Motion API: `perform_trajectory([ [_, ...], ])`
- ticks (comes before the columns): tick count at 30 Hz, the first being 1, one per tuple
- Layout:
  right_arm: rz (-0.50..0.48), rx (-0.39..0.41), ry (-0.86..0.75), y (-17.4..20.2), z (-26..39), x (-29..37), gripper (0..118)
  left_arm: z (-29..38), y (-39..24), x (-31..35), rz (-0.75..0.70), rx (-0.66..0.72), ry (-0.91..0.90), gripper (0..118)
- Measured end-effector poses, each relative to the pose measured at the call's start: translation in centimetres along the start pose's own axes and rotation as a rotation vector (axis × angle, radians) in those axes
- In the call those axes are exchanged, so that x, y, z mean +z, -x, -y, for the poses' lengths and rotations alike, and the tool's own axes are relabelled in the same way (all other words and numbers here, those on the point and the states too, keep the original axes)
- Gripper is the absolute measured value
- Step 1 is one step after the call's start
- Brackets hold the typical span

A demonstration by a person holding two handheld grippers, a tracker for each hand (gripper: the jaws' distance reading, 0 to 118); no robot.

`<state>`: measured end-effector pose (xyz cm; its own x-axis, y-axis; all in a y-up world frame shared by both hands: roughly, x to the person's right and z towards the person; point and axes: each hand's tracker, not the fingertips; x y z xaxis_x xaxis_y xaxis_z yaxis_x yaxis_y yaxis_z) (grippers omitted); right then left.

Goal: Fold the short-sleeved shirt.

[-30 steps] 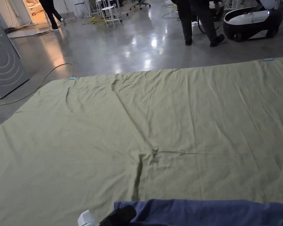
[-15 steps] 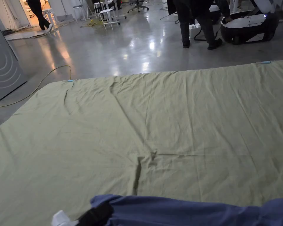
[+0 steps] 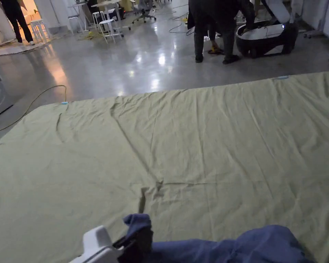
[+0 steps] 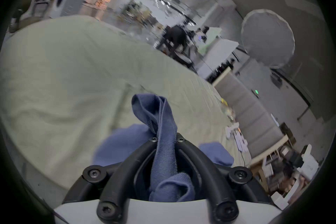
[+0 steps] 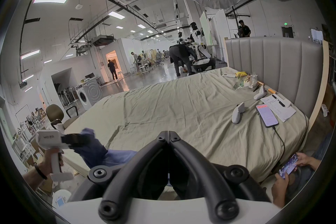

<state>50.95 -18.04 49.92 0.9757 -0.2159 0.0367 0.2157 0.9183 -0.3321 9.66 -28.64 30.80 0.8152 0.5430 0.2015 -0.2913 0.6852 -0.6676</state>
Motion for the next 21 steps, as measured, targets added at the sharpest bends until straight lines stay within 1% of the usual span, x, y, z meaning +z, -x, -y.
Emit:
perform_trajectory([
  [3,0.027,0.004,0.004,-0.5,0.4,1.1,0,3.1,-3.1,-5.5,-0.078,-0.088,0.079,9],
  [5,0.040,-0.003,0.019,-1.1,0.9,1.6,0,3.9,-3.4,-6.4,-0.094,-0.078,0.128,10],
  [6,0.060,-0.002,0.027,-1.5,1.2,1.9,0,5.0,-3.9,-8.6,-0.078,-0.070,0.169,10],
  [7,0.081,-0.005,0.035,-1.9,1.5,2.1,0,5.5,-4.3,-9.2,-0.071,-0.069,0.185,12],
  [8,0.090,-0.012,0.042,-2.3,1.8,2.1,0,5.7,-4.5,-9.5,-0.066,-0.071,0.178,16],
  [9,0.100,-0.030,0.050,-2.8,2.1,2.0,0,5.8,-4.4,-10.0,-0.052,-0.071,0.185,25],
  [10,0.107,-0.048,0.060,-3.2,2.4,1.8,0,5.4,-4.4,-10.4,-0.021,-0.063,0.211,41],
  [11,0.114,-0.072,0.078,-3.6,2.6,1.6,0,5.2,-4.6,-10.6,0.021,-0.042,0.259,55],
  [13,0.109,-0.092,0.076,-4.0,2.9,1.6,0,4.3,-4.7,-10.0,0.051,-0.051,0.262,81],
  [14,0.104,-0.098,0.073,-4.1,3.0,1.7,0,3.5,-4.7,-9.1,0.044,-0.067,0.212,87],
  [15,0.103,-0.103,0.071,-4.1,3.0,1.8,0,2.7,-4.6,-8.1,0.027,-0.079,0.143,89],
  [16,0.101,-0.106,0.068,-4.2,3.0,1.8,0,1.9,-4.1,-7.2,0.003,-0.058,0.100,87],
  [17,0.098,-0.107,0.067,-4.2,3.0,1.8,0,1.3,-3.5,-6.5,0.005,-0.017,0.091,82],
  [18,0.094,-0.106,0.068,-4.3,3.0,1.7,0,0.7,-2.5,-5.8,0.005,0.015,0.068,73],
  [19,0.093,-0.104,0.069,-4.3,3.0,1.7,0,0.7,-1.9,-5.5,0.022,0.110,0.044,49],
  [20,0.091,-0.103,0.071,-4.4,3.1,1.6,0,1.0,-1.6,-5.5,0.013,0.158,0.018,20],
  [21,0.090,-0.103,0.073,-4.4,3.1,1.5,0,1.7,-1.3,-5.9,-0.021,0.177,0.021,3],
])
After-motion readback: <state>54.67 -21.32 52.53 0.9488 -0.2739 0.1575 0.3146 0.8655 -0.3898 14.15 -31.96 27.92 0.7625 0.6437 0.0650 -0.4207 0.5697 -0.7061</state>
